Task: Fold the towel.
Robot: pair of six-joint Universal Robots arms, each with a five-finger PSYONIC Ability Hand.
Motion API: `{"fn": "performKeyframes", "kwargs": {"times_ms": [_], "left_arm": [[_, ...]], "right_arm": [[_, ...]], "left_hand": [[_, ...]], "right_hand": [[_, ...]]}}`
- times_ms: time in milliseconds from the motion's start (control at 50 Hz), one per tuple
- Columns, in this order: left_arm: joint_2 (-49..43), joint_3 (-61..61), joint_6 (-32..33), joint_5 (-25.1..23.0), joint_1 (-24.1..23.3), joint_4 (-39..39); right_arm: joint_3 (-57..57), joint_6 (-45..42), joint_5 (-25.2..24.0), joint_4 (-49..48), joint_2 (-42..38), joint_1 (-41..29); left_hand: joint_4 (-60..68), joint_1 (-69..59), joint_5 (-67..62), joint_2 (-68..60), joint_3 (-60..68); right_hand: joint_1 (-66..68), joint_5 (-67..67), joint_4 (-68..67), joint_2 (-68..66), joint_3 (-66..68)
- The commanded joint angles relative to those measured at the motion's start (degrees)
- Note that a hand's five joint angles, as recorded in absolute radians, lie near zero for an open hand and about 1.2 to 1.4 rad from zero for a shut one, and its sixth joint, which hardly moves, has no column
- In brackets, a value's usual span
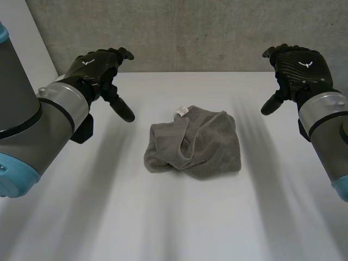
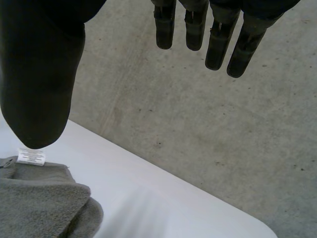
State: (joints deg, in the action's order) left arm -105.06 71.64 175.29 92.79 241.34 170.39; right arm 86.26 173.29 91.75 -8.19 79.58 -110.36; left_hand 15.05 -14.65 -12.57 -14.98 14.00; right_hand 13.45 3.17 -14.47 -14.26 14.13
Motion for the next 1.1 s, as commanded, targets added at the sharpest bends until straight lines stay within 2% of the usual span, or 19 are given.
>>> {"fn": "performKeyframes", "kwargs": {"times_ms": [20, 100, 160, 200, 260, 300, 400, 540, 580, 620, 640, 680, 700, 720, 740, 780, 840, 940, 1100], "left_arm": [[-0.49, 0.16, 0.13, -0.50, 0.00, 0.12], [-1.89, 0.78, 0.22, -1.29, -0.35, 1.43], [-6.01, 0.34, 0.31, -1.99, -0.43, 2.83], [-7.88, 0.08, 0.40, -2.52, -0.52, 3.46], [-12.27, -1.33, 0.40, -4.63, -1.23, 4.07], [-14.82, -2.30, 0.40, -6.22, -1.75, 4.16], [-24.11, -6.42, 4.07, -11.57, -3.68, 4.16], [-30.80, -8.71, 11.37, -12.72, -6.49, 4.07], [-31.87, -8.80, 12.70, -12.72, -7.11, 4.16], [-32.83, -8.71, 14.63, -12.37, -8.25, 4.07], [-32.84, -8.71, 14.64, -12.37, -8.26, 4.07], [-32.84, -8.80, 15.16, -11.75, -8.61, 4.07], [-32.40, -8.80, 15.25, -11.58, -8.78, 4.07], [-31.79, -8.71, 14.99, -11.32, -8.87, 4.07], [-31.78, -8.71, 14.99, -11.31, -8.87, 4.07], [-29.25, -8.54, 14.29, -9.30, -8.87, 4.07], [-27.04, -8.10, 13.85, -7.45, -8.96, 4.16], [-17.31, -4.24, 11.65, 1.32, -8.87, 4.34], [-4.74, 3.05, 11.38, 3.19, -8.70, 4.33]], "right_arm": [[-1.35, -0.93, -2.18, 0.81, 0.31, 0.67], [-3.47, -3.04, -5.70, 1.95, -1.36, 0.58], [-6.19, -6.65, -10.89, 3.10, -5.57, 0.67], [-10.83, -9.97, -14.74, 4.06, -10.65, 0.58], [-13.66, -11.30, -16.34, 4.85, -13.75, 0.06], [-18.91, -13.14, -18.52, 6.87, -20.48, -0.03], [-27.17, -14.12, -20.72, 8.98, -31.12, -0.21], [-35.55, -16.75, -22.58, 10.48, -41.96, -0.73], [-36.95, -17.63, -22.58, 10.92, -43.98, -0.73], [-38.44, -19.03, -22.58, 11.71, -46.26, -0.82], [-38.45, -19.04, -22.58, 11.71, -46.27, -0.82], [-38.54, -19.30, -22.40, 11.88, -46.18, -0.65], [-38.54, -19.30, -22.40, 11.88, -46.18, -0.65], [-38.10, -19.30, -22.40, 11.88, -45.74, -0.65], [-37.49, -19.13, -22.49, 11.88, -45.22, -0.56], [-36.44, -19.39, -22.49, 11.88, -44.08, -0.56], [-32.50, -19.30, -22.49, 11.97, -38.74, -0.38], [-23.63, -19.83, -22.67, 12.85, -27.58, -0.12], [-13.41, -24.30, -24.77, 19.52, -9.39, 0.58]], "left_hand": [[-4.84, 4.43, 12.36, 4.76, -3.78], [-4.67, 4.27, 12.19, 4.60, -3.62], [-4.17, 3.76, 11.69, 4.09, -3.11], [-3.83, 3.43, 11.35, 3.75, -2.78], [-3.66, 3.26, 11.18, 3.59, -2.61], [-3.49, 3.09, 11.01, 3.42, -2.44], [-3.66, 3.26, 11.18, 3.58, -2.61], [-3.66, 3.26, 11.18, 3.59, -2.61], [-3.66, 3.26, 11.18, 3.59, -2.61], [-1.66, 1.26, 9.18, 1.58, -0.61], [-1.64, 1.24, 9.16, 1.57, -0.59], [2.23, -2.63, 5.29, -2.30, 3.28], [11.55, -11.96, -4.03, -11.63, 12.61], [25.30, -25.71, -17.78, -25.38, 26.36], [25.44, -25.84, -17.92, -25.51, 26.49], [45.71, -46.11, -38.19, -45.79, 46.77], [50.00, -50.40, -42.48, -50.07, 51.05], [64.91, -65.31, -57.39, -64.98, 65.96], [64.95, -65.35, -57.43, -65.02, 66.00]], "right_hand": [[-3.45, -3.17, 4.47, 4.26, -4.13], [-3.45, -3.17, 4.47, 4.26, -4.13], [-3.45, -3.17, 4.47, 4.26, -4.13], [-3.45, -3.17, 4.47, 4.26, -4.13], [-3.45, -3.17, 4.47, 4.26, -4.13], [-3.45, -3.17, 4.47, 4.26, -4.13], [-3.45, -3.17, 4.47, 4.26, -4.13], [-3.45, -3.17, 4.47, 4.26, -4.13], [-0.67, -0.40, 1.70, 1.48, -1.36], [16.21, 16.49, -15.19, -15.41, 15.53], [16.31, 16.59, -15.29, -15.51, 15.63], [44.10, 44.37, -43.07, -43.29, 43.41], [44.24, 44.52, -43.21, -43.43, 43.56], [58.56, 58.84, -57.53, -57.75, 57.88], [66.47, 66.75, -65.45, -65.67, 65.79], [66.55, 66.83, -65.53, -65.74, 65.87], [66.55, 66.83, -65.53, -65.74, 65.87], [66.55, 66.83, -65.53, -65.74, 65.87], [66.55, 66.83, -65.53, -65.74, 65.87]]}}
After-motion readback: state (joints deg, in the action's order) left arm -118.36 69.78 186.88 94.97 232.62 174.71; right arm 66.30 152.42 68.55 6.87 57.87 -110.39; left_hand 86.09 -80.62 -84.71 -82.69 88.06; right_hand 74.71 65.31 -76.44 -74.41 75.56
